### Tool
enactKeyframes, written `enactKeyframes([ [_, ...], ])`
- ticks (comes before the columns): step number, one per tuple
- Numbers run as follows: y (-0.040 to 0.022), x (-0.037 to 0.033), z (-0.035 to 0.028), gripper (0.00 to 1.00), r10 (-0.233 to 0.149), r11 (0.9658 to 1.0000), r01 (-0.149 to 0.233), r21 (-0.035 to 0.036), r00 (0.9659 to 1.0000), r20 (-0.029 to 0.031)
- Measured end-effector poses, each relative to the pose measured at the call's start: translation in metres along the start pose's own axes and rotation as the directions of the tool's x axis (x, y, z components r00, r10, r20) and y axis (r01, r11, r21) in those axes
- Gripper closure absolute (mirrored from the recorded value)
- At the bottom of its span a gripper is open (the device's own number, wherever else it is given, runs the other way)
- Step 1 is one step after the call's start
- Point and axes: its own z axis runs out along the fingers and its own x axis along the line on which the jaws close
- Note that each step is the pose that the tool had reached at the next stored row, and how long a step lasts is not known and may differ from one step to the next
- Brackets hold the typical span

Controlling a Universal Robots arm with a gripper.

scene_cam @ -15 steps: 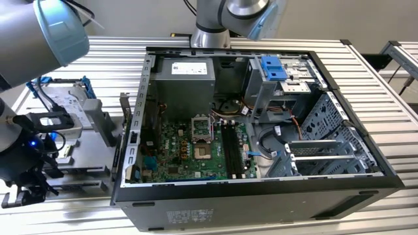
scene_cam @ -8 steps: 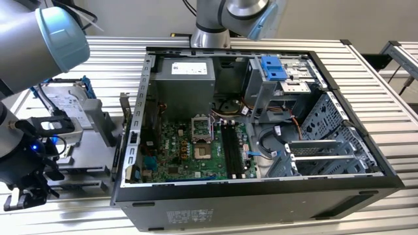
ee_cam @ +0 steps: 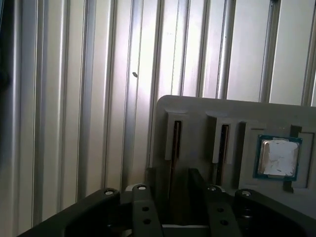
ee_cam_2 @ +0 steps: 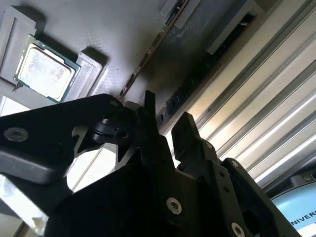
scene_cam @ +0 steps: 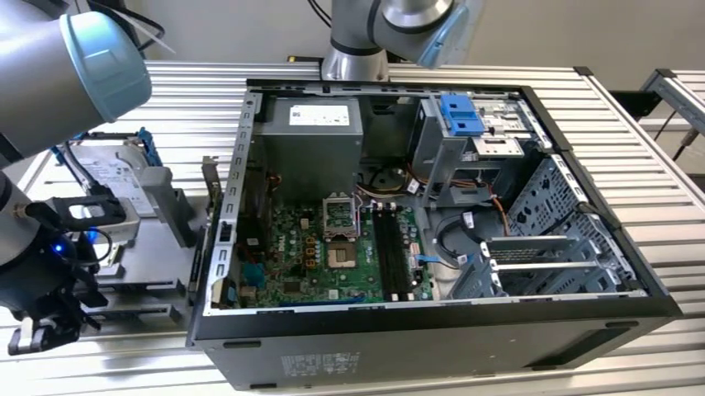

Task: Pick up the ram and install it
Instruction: 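Pick up the ram and move it above insertion slot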

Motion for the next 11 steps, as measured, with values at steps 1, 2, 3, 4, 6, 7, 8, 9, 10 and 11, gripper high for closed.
enactKeyframes([
  [1, 0.0, 0.0, 0.0, 1.0, 0.0, 1.0, 0.0, -0.0001, 1.0, 0.0],
  [2, 0.0, 0.0, 0.0, 1.0, 0.0, 1.0, 0.0, -0.0001, 1.0, 0.0],
  [3, 0.0, 0.0, 0.0, 1.0, 0.0, 1.0, 0.0, -0.0002, 1.0, 0.0],
  [4, -0.0001, 0.0001, 0.0, 1.0, 0.0, 1.0, 0.0, -0.0003, 1.0, 0.0],
  [6, -0.0001, 0.0001, 0.0, 1.0, 0.0, 1.0, 0.0, -0.0004, 1.0, 0.0001],
  [7, -0.0001, 0.0001, 0.0, 1.0, 0.0, 1.0, 0.0, -0.0005, 1.0, 0.0],
  [8, -0.0001, 0.0001, 0.0, 1.0, 0.0, 1.0, 0.0, -0.0006, 1.0, 0.0],
  [9, -0.0001, 0.0001, 0.0, 1.0, 0.0, 1.0, 0.0, -0.0006, 1.0, 0.0],
  [10, 0.0, 0.0, 0.0, 1.0, 0.0, 1.0, 0.0, -0.0008, 1.0, 0.0],
  [11, 0.0, 0.0001, 0.0, 1.0, 0.0, 1.0, 0.0, -0.0008, 1.0, 0.0007],
])
